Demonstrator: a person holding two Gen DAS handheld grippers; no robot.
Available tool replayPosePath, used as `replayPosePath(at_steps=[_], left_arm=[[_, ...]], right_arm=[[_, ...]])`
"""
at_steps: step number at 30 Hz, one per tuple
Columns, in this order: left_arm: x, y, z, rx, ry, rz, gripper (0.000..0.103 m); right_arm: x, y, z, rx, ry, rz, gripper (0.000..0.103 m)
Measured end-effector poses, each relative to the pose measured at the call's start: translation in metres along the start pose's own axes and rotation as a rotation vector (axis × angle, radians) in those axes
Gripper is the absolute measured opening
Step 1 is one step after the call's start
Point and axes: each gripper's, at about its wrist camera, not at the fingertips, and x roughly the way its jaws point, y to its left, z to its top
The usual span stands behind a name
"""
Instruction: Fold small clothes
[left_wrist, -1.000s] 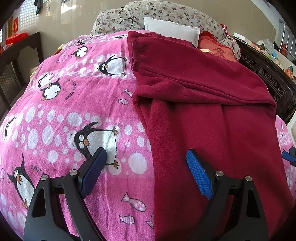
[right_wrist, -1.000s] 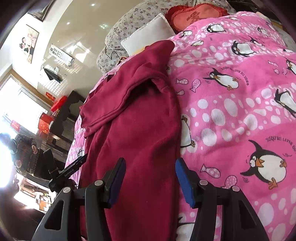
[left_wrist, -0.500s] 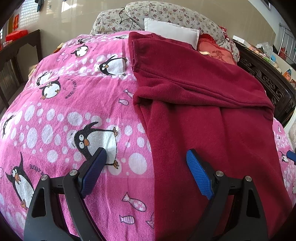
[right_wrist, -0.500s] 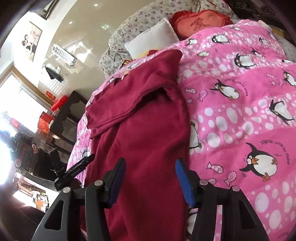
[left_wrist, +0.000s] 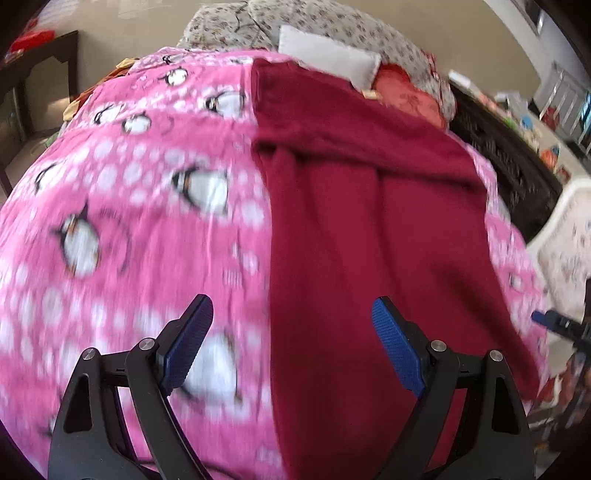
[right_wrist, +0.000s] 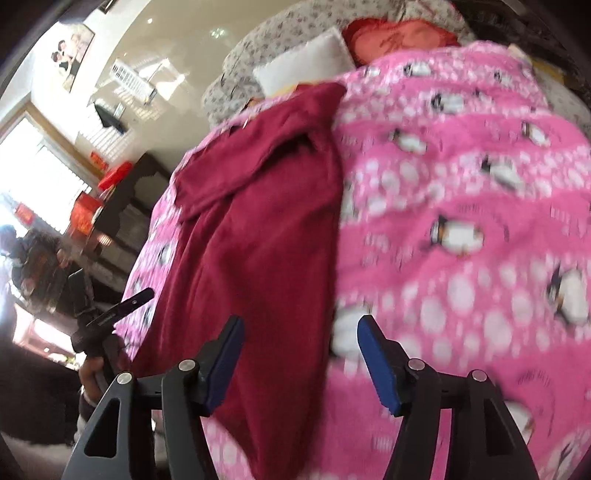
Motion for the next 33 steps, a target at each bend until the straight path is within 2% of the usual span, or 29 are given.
replayPosePath(at_steps=[5,9,14,18,20,21,22,23,24,27,29,30,31,32,33], left_arm=[[-0.015,-0.008,-0.036,0.046,0.067,-0.030,0.088],[-0.018,-0.003,-0.054,0.036,0.105,-0.011,0.088],[-0.022,-0.012,-0.067,0.025,0.097,-0.035,0.088],[-0.013,-0.026,-0.069,0.085,0.090,-0.009,0.098],[-0.011,-0.030,-0.068,0.099,0.082,-0.001,0.098],[-0.012,-0.029,-0.068,0.093,0.074,-0.021,0.098],[-0.012,-0.028,-0.068,0.082,0.071,-0.048,0.096],[-0.014,-0.026,-0.068,0.065,0.067,-0.094,0.091],[-0.016,-0.027,-0.068,0.063,0.070,-0.120,0.078],[-0.016,-0.034,-0.070,0.129,0.086,-0.097,0.053],[-0.016,-0.036,-0.072,0.154,0.077,-0.087,0.048],[-0.016,-0.035,-0.073,0.149,0.072,-0.096,0.040],[-0.016,-0.033,-0.072,0.132,0.071,-0.107,0.024],[-0.016,-0.032,-0.071,0.117,0.078,-0.124,0.015],[-0.016,-0.030,-0.069,0.095,0.093,-0.167,0.011]], right_arm=[[0.007,0.001,-0.036,-0.030,0.092,0.023,0.063],[0.001,0.008,-0.052,-0.048,0.083,0.055,0.064],[0.009,0.012,-0.061,-0.048,0.095,0.120,0.064],[0.022,0.016,-0.065,-0.044,0.089,0.170,0.064],[0.026,0.016,-0.064,-0.035,0.070,0.191,0.064],[0.027,0.014,-0.064,-0.022,0.057,0.206,0.061],[0.027,0.013,-0.065,-0.021,0.053,0.207,0.054],[0.028,0.013,-0.066,-0.030,0.057,0.200,0.051],[0.027,0.015,-0.067,-0.049,0.067,0.187,0.045],[0.025,0.018,-0.071,-0.073,0.084,0.205,0.031],[0.024,0.018,-0.073,-0.081,0.078,0.217,0.025],[0.027,0.015,-0.073,-0.060,0.070,0.231,0.020],[0.028,0.012,-0.072,-0.041,0.067,0.247,0.017],[0.029,0.012,-0.071,-0.023,0.064,0.281,0.017],[0.026,0.011,-0.070,-0.019,0.059,0.307,0.016]])
